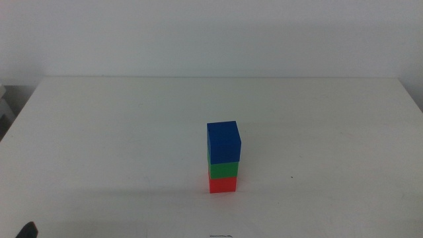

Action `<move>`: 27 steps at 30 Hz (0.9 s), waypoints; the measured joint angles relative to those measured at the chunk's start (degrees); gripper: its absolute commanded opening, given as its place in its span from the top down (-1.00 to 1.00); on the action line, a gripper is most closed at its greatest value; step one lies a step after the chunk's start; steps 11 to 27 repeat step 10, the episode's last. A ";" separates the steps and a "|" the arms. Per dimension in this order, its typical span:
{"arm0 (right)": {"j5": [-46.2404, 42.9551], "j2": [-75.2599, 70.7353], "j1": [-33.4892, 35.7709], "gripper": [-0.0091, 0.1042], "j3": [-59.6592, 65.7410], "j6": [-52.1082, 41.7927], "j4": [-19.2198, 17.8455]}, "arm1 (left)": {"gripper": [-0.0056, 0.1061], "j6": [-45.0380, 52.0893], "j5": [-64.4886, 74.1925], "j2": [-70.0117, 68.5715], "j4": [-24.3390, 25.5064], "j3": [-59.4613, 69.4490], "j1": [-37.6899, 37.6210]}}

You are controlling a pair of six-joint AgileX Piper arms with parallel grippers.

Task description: Stack red cubes first, then green, then blue cubes in a specific spot.

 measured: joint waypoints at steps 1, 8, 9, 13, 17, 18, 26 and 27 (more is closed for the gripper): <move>0.00 0.00 0.00 -0.54 0.00 0.00 0.00 | -0.75 0.00 0.00 0.00 0.00 0.00 -0.39; 0.00 0.00 0.00 -0.54 0.00 0.00 0.00 | -0.75 0.00 0.00 0.00 0.00 0.00 -2.35; 0.00 0.00 0.00 -0.54 0.00 0.00 0.00 | -0.75 0.00 0.00 0.00 0.00 0.00 -2.47; 0.00 0.00 0.00 -0.54 0.00 0.00 0.00 | -0.75 0.00 0.00 0.00 0.00 0.00 -2.54; 0.00 0.00 0.00 -0.54 0.00 0.00 0.00 | -0.75 0.00 0.00 0.00 0.00 0.00 -2.54; 0.00 0.00 0.00 -0.54 0.00 0.00 0.00 | -0.75 0.00 0.00 0.00 0.00 0.00 -2.54; 0.00 0.00 0.00 -0.54 0.00 0.00 0.00 | -0.75 0.00 0.00 0.00 0.00 0.00 -2.54; 0.00 0.00 0.00 -0.54 0.00 0.00 0.00 | -0.75 0.00 0.00 0.00 0.00 0.00 -2.54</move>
